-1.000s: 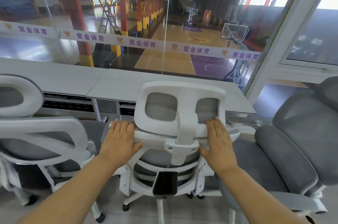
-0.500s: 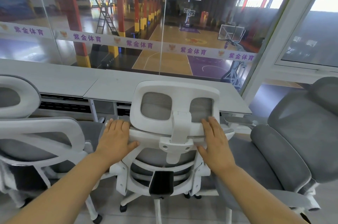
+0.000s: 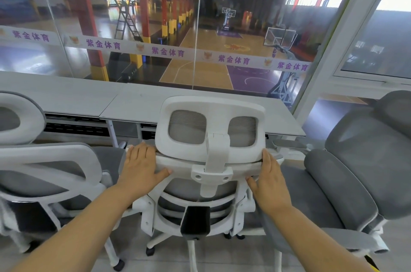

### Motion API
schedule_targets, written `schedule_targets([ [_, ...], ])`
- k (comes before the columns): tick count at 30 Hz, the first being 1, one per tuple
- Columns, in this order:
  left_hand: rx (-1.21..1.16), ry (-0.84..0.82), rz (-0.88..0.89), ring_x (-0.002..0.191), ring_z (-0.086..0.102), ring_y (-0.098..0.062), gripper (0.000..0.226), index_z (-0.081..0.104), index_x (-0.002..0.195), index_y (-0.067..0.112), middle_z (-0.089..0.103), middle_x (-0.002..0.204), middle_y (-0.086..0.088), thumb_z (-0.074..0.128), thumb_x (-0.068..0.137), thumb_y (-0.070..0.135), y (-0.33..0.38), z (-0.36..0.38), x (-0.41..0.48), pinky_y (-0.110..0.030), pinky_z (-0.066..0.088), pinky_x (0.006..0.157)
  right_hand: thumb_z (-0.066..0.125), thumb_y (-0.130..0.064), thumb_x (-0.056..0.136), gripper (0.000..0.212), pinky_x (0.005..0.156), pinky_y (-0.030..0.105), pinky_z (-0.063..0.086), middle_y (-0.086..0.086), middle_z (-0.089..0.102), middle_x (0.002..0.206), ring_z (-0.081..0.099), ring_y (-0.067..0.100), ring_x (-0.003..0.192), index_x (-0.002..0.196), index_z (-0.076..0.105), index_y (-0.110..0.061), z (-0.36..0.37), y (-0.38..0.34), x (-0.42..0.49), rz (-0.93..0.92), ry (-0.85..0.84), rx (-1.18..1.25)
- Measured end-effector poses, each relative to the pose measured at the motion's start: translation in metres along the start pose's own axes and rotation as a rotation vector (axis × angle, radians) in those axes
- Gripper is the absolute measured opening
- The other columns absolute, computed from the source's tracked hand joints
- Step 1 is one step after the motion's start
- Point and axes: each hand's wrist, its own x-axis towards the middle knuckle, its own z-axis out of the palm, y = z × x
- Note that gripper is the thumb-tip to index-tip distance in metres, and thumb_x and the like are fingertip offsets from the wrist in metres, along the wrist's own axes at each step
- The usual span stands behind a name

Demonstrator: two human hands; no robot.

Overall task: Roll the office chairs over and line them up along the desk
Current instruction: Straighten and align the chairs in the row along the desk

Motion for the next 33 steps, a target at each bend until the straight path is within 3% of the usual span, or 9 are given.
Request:
schedule_targets([
  [4, -0.014, -0.022, -0.016, 0.135, 0.018, -0.029, 0.071, 0.039, 0.126, 0.007, 0.037, 0.134, -0.012, 0.051, 0.081, 0.060, 0.003, -0.004, 0.000, -0.042, 0.002, 0.115, 0.067, -0.027, 0.086, 0.085, 0.114, 0.039, 0.027, 0.014, 0.025, 0.152, 0.024, 0.027, 0.140, 0.148, 0.014, -0.005, 0.001, 0.002, -0.001, -0.007, -0.007, -0.041],
  [7, -0.006, -0.035, -0.021, 0.138, 0.014, -0.028, 0.070, 0.035, 0.131, 0.007, 0.032, 0.140, -0.013, 0.056, 0.083, 0.053, 0.005, -0.007, -0.002, -0.040, 0.001, 0.115, 0.066, -0.029, 0.086, 0.087, 0.115, 0.038, 0.024, 0.013, 0.023, 0.153, 0.021, 0.026, 0.141, 0.148, 0.011, -0.004, -0.001, 0.000, -0.002, -0.015, -0.038, -0.057],
  [11, -0.052, -0.056, 0.014, 0.137, 0.018, -0.026, 0.071, 0.031, 0.137, 0.009, 0.030, 0.144, -0.010, 0.062, 0.082, 0.041, 0.003, -0.017, -0.010, -0.037, 0.011, 0.113, 0.062, -0.029, 0.087, 0.088, 0.114, 0.034, 0.022, 0.010, 0.016, 0.155, 0.016, 0.024, 0.142, 0.149, 0.004, -0.006, -0.013, 0.001, -0.002, -0.025, -0.104, -0.086],
  [14, -0.098, 0.028, 0.021, 0.129, 0.032, -0.025, 0.060, 0.042, 0.132, 0.009, 0.041, 0.137, -0.009, 0.067, 0.080, 0.027, 0.003, -0.029, -0.019, -0.036, 0.024, 0.108, 0.061, -0.027, 0.087, 0.086, 0.110, 0.035, 0.027, 0.009, 0.019, 0.153, 0.022, 0.025, 0.139, 0.149, 0.004, -0.009, -0.025, 0.001, -0.001, -0.027, -0.144, -0.094],
  [19, -0.305, 0.253, -0.047, 0.115, 0.046, -0.021, 0.035, 0.056, 0.120, 0.013, 0.057, 0.121, -0.004, 0.056, 0.085, 0.010, 0.026, -0.049, -0.037, -0.032, 0.039, 0.091, 0.058, -0.024, 0.089, 0.080, 0.106, 0.032, 0.031, 0.007, 0.025, 0.151, 0.028, 0.024, 0.135, 0.149, 0.006, -0.012, -0.047, -0.008, -0.020, -0.023, -0.193, -0.037],
  [22, -0.383, 0.284, 0.039, 0.111, 0.048, -0.019, 0.032, 0.057, 0.117, 0.014, 0.056, 0.120, -0.001, 0.057, 0.085, 0.007, 0.055, -0.054, -0.044, -0.025, 0.036, 0.084, 0.056, -0.022, 0.090, 0.077, 0.103, 0.030, 0.032, 0.008, 0.029, 0.148, 0.032, 0.025, 0.132, 0.149, 0.007, -0.012, -0.060, -0.007, -0.039, 0.012, -0.242, -0.052],
  [28, -0.350, 0.256, 0.281, 0.108, 0.050, -0.019, 0.029, 0.061, 0.110, 0.011, 0.061, 0.111, -0.002, 0.058, 0.082, 0.005, 0.119, -0.048, -0.050, -0.025, 0.035, 0.091, 0.054, -0.025, 0.092, 0.071, 0.107, 0.028, 0.028, 0.005, 0.027, 0.150, 0.027, 0.019, 0.137, 0.149, 0.015, -0.013, -0.089, 0.028, -0.070, 0.069, -0.271, -0.100],
  [33, -0.302, 0.184, 0.395, 0.099, 0.050, -0.015, 0.025, 0.062, 0.102, 0.015, 0.059, 0.102, 0.003, 0.063, 0.079, 0.006, 0.175, -0.035, -0.055, -0.026, 0.040, 0.081, 0.053, -0.030, 0.093, 0.056, 0.093, 0.028, 0.038, 0.001, 0.041, 0.141, 0.045, 0.019, 0.123, 0.143, 0.030, -0.017, -0.122, 0.082, -0.091, 0.130, -0.259, -0.138],
])
